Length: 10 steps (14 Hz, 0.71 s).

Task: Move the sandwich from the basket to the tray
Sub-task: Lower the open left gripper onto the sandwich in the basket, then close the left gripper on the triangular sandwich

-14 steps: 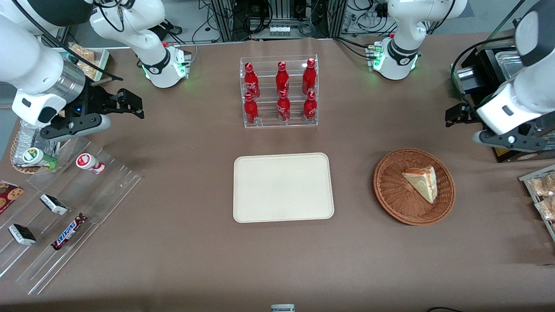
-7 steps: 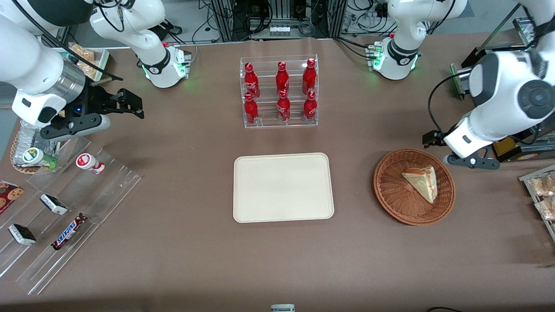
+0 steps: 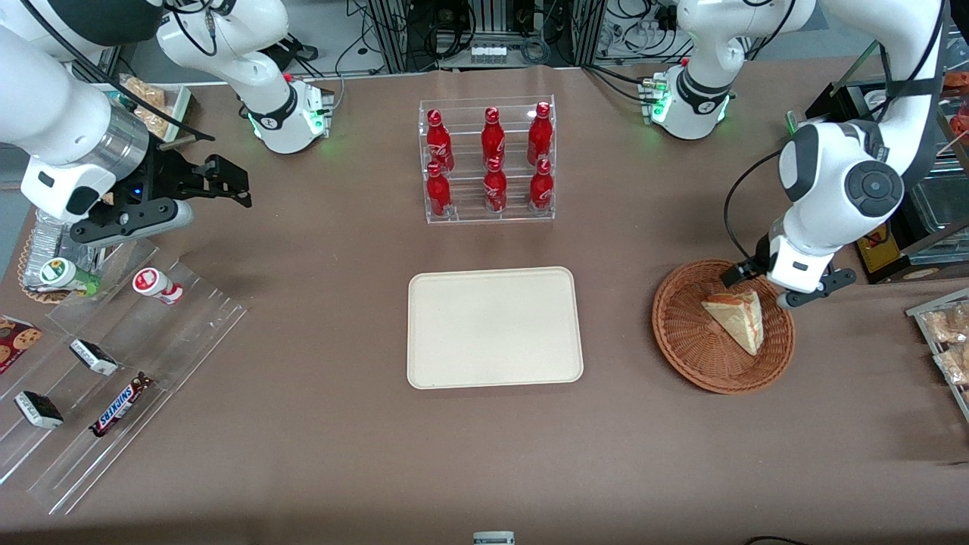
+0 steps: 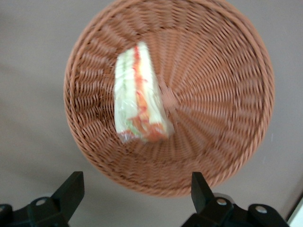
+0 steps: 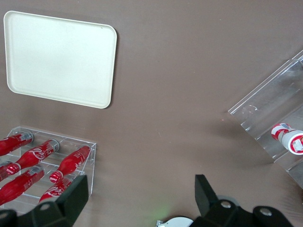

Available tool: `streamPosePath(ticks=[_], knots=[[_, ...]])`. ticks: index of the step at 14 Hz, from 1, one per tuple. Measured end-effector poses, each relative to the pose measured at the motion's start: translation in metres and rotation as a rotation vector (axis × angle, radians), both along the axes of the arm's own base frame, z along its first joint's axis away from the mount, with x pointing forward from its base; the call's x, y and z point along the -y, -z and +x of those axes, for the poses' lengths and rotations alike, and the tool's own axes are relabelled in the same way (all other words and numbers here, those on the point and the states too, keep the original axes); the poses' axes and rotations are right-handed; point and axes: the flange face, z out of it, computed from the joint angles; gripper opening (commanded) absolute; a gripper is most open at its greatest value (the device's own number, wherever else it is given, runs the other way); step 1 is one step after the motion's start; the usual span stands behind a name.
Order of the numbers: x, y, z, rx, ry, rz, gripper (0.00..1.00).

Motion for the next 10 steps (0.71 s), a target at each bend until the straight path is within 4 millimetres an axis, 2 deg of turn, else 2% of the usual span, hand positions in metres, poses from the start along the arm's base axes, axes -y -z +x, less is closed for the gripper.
streamPosePath(ticks=[3, 4, 5, 6, 7, 8, 10], knots=[[-0.018, 0.032, 0.007, 0.004, -0.181, 0.008, 0.95], [-0.025, 0.043, 0.009, 0.005, -0.205, 0.010, 0.86], [-0.028, 0.052, 0.011, 0.010, -0.222, 0.012, 0.63], [-0.030, 0.060, 0.013, 0.019, -0.243, 0.012, 0.33], [-0.030, 0.068, 0.014, 0.027, -0.271, 0.012, 0.16], [-0.030, 0.074, 0.015, 0.030, -0.295, 0.012, 0.08], [-0.029, 0.076, 0.017, 0.031, -0.314, 0.013, 0.03]])
